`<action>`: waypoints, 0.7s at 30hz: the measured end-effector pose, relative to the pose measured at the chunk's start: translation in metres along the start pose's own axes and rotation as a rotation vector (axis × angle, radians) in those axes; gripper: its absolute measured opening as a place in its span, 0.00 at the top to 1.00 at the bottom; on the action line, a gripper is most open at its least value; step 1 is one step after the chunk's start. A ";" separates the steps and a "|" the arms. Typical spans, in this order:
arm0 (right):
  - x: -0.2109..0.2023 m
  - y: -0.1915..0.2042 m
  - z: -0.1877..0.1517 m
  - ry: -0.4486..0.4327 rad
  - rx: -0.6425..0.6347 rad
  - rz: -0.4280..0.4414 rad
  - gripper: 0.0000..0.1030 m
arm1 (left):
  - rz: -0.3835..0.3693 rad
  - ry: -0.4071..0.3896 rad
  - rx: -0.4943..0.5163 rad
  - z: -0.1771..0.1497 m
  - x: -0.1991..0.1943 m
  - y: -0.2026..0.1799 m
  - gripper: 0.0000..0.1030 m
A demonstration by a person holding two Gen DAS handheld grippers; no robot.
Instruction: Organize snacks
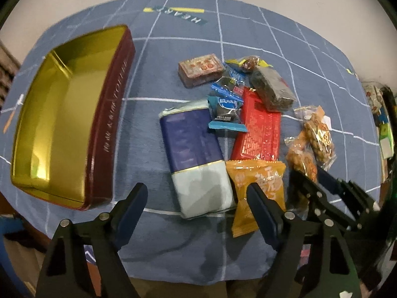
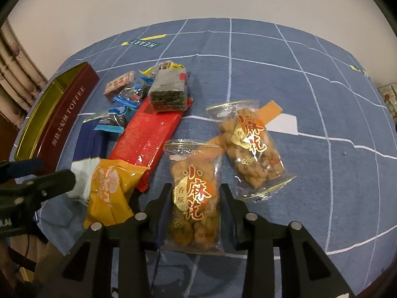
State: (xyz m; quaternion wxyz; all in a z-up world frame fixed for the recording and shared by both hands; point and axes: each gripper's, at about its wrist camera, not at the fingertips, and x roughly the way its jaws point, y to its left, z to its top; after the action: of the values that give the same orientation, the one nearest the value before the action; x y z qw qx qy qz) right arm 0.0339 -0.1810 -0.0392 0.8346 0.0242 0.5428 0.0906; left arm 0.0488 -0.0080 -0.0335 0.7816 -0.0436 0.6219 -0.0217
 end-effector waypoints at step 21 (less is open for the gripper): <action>0.000 -0.003 0.000 0.001 0.010 0.011 0.63 | 0.000 0.094 -0.138 0.042 0.036 0.008 0.45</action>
State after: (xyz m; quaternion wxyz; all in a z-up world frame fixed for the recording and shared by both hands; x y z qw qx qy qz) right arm 0.0338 -0.1839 -0.0396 0.8338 0.0311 0.5434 0.0924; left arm 0.0980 -0.0018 -0.0599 0.7467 -0.0962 0.6579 0.0191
